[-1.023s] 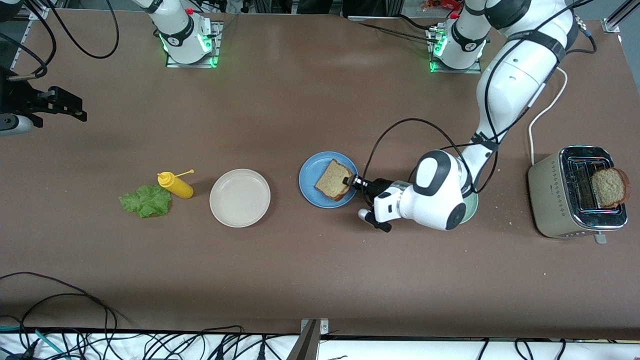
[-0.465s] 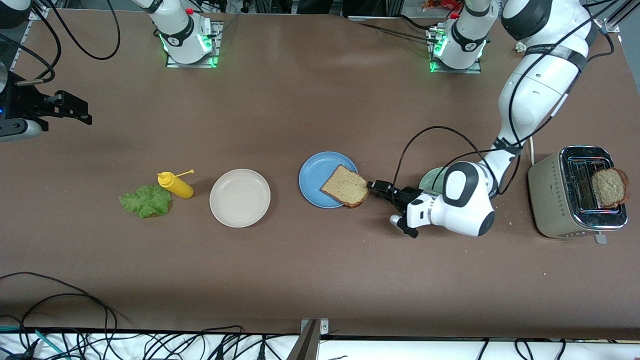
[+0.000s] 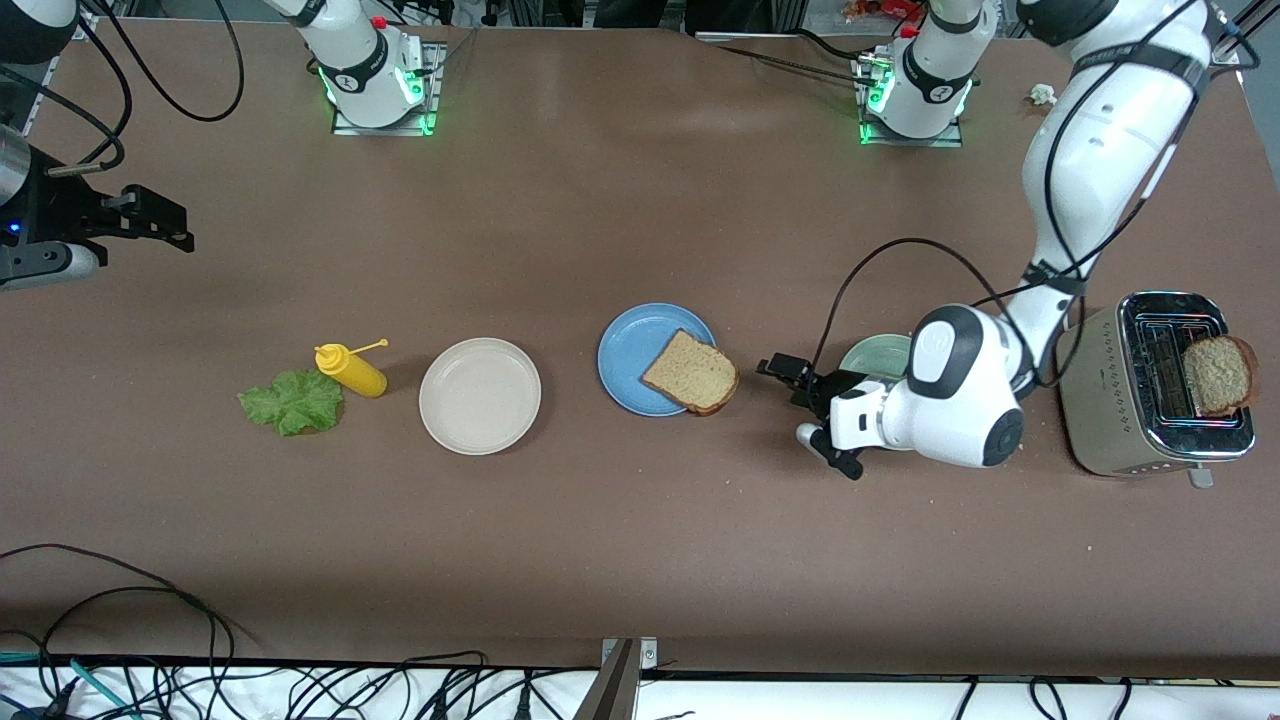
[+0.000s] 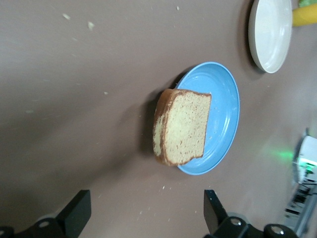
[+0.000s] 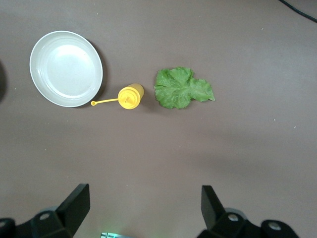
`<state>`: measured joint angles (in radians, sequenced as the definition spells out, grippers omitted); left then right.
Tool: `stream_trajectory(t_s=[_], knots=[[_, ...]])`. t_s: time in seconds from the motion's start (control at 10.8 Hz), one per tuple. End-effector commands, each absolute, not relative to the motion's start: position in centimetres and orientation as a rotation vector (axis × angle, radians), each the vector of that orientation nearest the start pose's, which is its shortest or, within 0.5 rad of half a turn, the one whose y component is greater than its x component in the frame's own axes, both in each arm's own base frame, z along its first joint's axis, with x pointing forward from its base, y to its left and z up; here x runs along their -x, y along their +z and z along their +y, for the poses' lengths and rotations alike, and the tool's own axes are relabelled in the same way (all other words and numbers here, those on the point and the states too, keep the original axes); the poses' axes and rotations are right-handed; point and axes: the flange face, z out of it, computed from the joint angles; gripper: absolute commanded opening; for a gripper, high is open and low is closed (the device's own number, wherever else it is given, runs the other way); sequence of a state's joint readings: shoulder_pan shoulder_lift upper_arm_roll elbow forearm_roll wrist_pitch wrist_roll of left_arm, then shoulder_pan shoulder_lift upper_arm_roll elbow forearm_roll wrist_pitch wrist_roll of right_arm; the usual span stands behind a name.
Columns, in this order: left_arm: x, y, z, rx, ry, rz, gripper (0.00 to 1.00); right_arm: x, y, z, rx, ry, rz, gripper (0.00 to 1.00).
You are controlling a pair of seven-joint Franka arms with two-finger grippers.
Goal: Make sandwich in blue plate with both arms
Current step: 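Open the left gripper and raise it back toward the toaster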
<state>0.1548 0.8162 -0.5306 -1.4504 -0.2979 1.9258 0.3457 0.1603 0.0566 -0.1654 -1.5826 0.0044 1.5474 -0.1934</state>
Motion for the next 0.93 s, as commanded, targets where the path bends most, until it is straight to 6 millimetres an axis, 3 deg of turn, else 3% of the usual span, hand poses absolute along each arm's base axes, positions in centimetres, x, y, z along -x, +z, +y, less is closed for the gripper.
stream_trajectory(t_s=[0.0, 0.19, 0.28, 0.46, 0.56, 0.74, 0.84], knots=[[-65.4, 35.1, -19.7, -2.672, -0.281, -0.633, 1.00, -56.4, 59.0, 0.1, 3.129, 0.120, -0.279, 1.00], [-64.8, 40.8, -18.4, -2.833, -0.199, -0.749, 1.00, -57.1, 57.8, -0.5, 3.125, 0.129, -0.276, 1.00], [-63.9, 44.9, -17.7, -2.913, -0.151, -0.795, 1.00, -57.6, 57.1, -0.9, 3.127, 0.127, -0.274, 1.00], [-62.3, 51.4, -13.4, -2.992, -0.106, -0.755, 1.00, -59.2, 55.0, -2.0, 3.124, 0.112, -0.339, 1.00], [-60.7, 54.7, -13.6, -3.021, -0.071, -0.766, 1.00, -60.0, 53.7, -2.3, 3.126, 0.112, -0.334, 1.00], [-57.6, 57.7, -15.5, -3.053, -0.132, -0.795, 1.00, -61.9, 50.7, -2.4, 3.118, 0.110, -0.364, 1.00], [-56.8, 58.7, -15.2, -3.060, -0.145, -0.788, 1.00, -63.0, 48.7, -3.0, 3.119, 0.100, -0.392, 1.00]])
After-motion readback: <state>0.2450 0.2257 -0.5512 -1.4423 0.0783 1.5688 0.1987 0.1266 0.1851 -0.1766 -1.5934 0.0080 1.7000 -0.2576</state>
